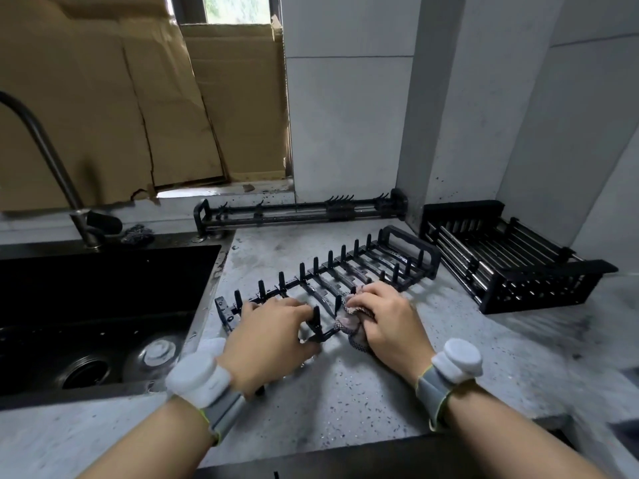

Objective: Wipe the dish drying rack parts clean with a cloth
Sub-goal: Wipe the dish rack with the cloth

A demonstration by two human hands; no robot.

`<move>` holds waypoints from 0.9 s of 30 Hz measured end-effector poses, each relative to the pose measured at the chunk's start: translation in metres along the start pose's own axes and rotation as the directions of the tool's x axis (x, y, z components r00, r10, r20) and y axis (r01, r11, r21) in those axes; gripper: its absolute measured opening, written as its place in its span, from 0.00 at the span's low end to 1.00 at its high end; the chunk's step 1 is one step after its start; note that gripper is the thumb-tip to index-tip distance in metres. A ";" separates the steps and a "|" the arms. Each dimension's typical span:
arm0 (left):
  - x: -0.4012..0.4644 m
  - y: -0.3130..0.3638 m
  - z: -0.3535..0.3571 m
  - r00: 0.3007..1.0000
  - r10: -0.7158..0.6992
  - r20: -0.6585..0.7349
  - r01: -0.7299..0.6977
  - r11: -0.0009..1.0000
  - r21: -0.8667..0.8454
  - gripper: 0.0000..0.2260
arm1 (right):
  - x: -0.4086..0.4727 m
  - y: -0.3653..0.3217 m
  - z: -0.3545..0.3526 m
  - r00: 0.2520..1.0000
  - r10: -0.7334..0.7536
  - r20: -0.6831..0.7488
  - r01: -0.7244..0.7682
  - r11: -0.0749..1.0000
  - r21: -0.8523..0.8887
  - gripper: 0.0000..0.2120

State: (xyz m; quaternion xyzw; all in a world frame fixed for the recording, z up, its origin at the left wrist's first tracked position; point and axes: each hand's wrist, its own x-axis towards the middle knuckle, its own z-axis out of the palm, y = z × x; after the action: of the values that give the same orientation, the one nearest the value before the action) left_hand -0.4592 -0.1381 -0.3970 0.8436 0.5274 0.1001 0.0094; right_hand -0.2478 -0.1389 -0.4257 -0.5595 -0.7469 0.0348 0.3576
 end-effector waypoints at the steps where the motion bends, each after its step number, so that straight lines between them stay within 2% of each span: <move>1: 0.000 0.000 0.000 1.000 -0.006 -0.002 0.006 1.000 0.004 0.13 | -0.003 0.002 0.003 1.000 -0.002 -0.007 0.002 1.000 0.002 0.14; 7: 0.000 0.003 0.001 1.000 -0.023 -0.006 0.023 1.000 0.021 0.11 | 0.002 0.003 0.009 0.990 -0.119 0.080 0.133 0.971 -0.197 0.12; 11: -0.001 0.003 0.000 1.000 -0.022 0.003 0.022 1.000 0.019 0.11 | 0.014 0.001 -0.002 0.983 -0.054 0.174 0.076 0.990 -0.122 0.11; 14: -0.002 0.003 0.000 0.999 -0.033 0.022 0.032 0.999 0.012 0.12 | 0.004 0.008 -0.002 0.995 0.007 0.101 -0.009 1.000 0.016 0.10; 17: -0.001 0.002 0.001 1.000 -0.027 0.014 0.027 1.000 0.013 0.11 | -0.006 0.007 -0.008 0.993 0.034 0.117 -0.037 0.999 0.026 0.12; 22: 0.000 0.003 0.000 1.000 -0.027 0.005 0.026 0.999 0.035 0.10 | -0.011 -0.014 -0.003 0.993 -0.094 0.072 0.087 0.992 0.096 0.11; 27: 0.001 0.002 0.001 0.999 -0.036 0.016 0.036 0.999 0.020 0.13 | -0.012 -0.013 0.020 0.986 -0.164 0.040 0.166 0.985 -0.052 0.07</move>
State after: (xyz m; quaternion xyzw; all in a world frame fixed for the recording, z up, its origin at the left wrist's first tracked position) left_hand -0.4568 -0.1376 -0.3976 0.8348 0.5434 0.0881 0.0072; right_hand -0.2683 -0.1475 -0.4403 -0.5048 -0.7975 -0.0056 0.3304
